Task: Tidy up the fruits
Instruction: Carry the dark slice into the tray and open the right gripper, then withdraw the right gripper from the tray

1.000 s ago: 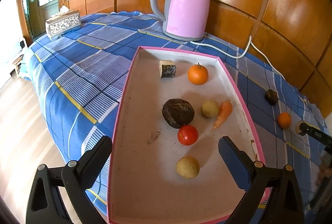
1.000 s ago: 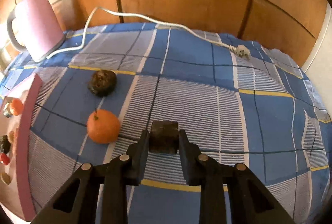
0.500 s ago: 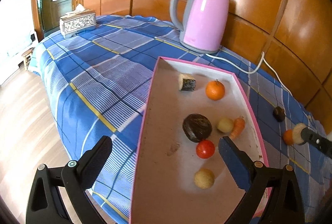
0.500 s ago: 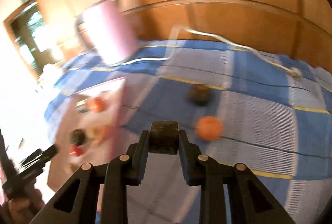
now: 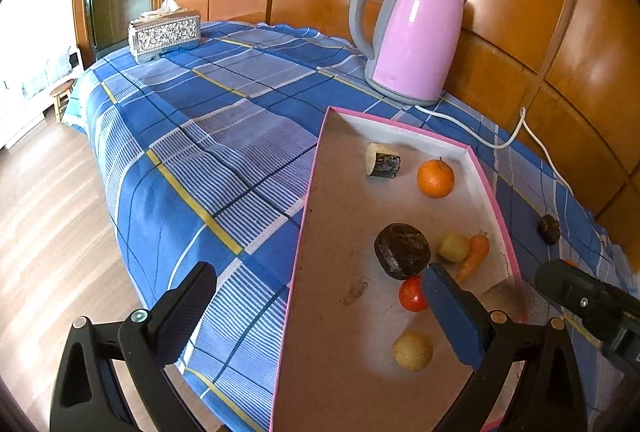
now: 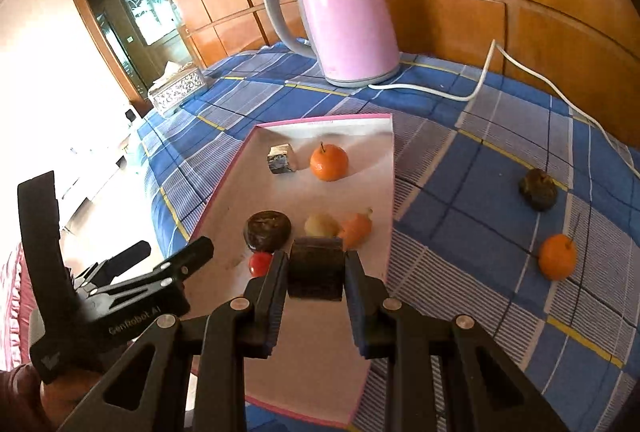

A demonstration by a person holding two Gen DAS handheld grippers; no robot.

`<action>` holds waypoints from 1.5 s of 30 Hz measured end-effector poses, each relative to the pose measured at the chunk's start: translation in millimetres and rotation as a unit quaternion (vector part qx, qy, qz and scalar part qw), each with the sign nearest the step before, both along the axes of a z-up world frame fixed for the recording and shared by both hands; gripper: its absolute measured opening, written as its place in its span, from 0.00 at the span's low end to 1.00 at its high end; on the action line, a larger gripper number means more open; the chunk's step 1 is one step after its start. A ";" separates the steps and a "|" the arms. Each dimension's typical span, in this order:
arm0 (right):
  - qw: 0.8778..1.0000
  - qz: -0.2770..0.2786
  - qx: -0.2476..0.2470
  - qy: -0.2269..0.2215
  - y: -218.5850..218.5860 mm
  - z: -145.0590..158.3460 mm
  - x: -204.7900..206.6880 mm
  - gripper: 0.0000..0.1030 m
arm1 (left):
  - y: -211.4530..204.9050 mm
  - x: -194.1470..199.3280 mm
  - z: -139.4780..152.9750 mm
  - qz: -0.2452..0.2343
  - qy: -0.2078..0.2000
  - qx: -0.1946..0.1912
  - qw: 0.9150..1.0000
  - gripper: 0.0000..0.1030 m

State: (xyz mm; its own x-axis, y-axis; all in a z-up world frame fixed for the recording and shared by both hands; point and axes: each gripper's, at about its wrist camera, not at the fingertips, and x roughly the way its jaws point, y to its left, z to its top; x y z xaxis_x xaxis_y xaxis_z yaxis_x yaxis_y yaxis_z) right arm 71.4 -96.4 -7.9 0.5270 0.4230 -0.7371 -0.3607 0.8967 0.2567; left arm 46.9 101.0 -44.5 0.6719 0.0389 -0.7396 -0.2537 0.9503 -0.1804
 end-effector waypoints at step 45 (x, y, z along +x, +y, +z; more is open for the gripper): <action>0.957 -0.289 -0.025 0.017 -152.6 -31.6 -47.0 0.33 | -85.9 -3.0 33.6 -0.174 -0.037 0.013 0.984 1.00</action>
State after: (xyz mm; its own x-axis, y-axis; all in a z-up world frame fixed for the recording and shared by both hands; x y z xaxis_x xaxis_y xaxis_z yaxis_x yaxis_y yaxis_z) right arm 24.3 -249.0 -39.5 0.6375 0.0323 -0.7698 0.2067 0.9553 0.2112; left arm 43.9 15.1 -10.9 0.6998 -0.1842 -0.6902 0.1007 0.9820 -0.1600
